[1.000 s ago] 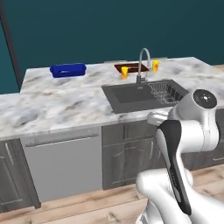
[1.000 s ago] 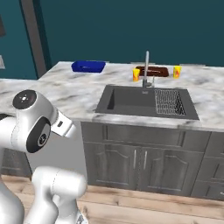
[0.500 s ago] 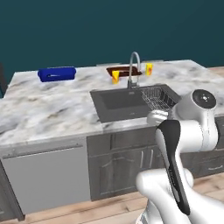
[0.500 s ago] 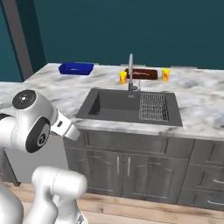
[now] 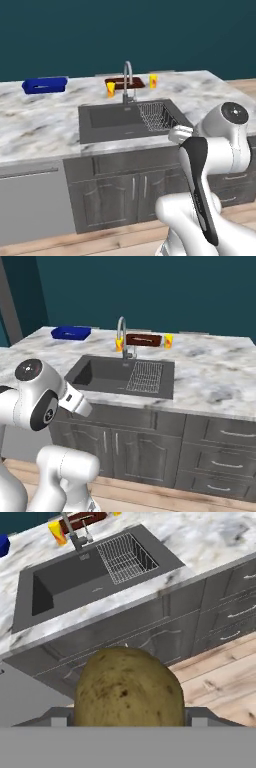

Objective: Gather the potato and avocado from the fridge and place them on a tray on the dining counter. Then gather the fishs from the fridge and place them on the other tray.

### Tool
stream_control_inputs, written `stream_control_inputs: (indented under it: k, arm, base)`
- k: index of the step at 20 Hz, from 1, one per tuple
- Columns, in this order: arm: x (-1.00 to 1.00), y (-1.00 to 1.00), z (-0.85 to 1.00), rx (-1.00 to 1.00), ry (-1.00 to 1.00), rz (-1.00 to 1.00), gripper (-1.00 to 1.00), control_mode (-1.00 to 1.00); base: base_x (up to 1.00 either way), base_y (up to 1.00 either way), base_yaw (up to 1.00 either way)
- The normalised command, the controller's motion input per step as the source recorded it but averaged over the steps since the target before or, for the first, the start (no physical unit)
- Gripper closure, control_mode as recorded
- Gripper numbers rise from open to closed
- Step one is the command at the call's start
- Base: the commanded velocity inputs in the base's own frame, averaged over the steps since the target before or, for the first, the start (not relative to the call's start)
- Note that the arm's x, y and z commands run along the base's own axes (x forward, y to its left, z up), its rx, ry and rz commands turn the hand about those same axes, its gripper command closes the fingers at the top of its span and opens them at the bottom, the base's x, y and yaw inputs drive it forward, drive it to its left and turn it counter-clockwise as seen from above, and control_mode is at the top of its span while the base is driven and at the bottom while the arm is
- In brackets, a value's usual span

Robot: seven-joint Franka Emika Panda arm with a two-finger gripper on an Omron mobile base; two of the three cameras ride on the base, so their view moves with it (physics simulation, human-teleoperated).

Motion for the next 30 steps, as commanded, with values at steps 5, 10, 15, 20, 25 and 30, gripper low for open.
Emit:
stream_control_inputs:
  k: [5,10,15,20,25,30]
  arm:
    - [0.0,0.0,0.0,0.0,0.0,0.0,1.0,1.0]
    - [0.0,0.0,0.0,0.0,0.0,0.0,1.0,1.0]
    - [0.0,0.0,0.0,0.0,0.0,0.0,1.0,1.0]
    - [0.0,0.0,0.0,0.0,0.0,0.0,1.0,1.0]
    - [0.0,0.0,0.0,0.0,0.0,0.0,1.0,1.0]
    - [0.0,0.0,0.0,0.0,0.0,0.0,1.0,1.0]
  base:
    - [0.07,-0.81,0.14]
    - [0.07,-0.82,0.17]
    - [0.02,-0.86,0.19]
    - [0.04,-0.86,0.22]
    - [0.08,-0.77,0.24]
    - [0.07,-0.76,0.27]
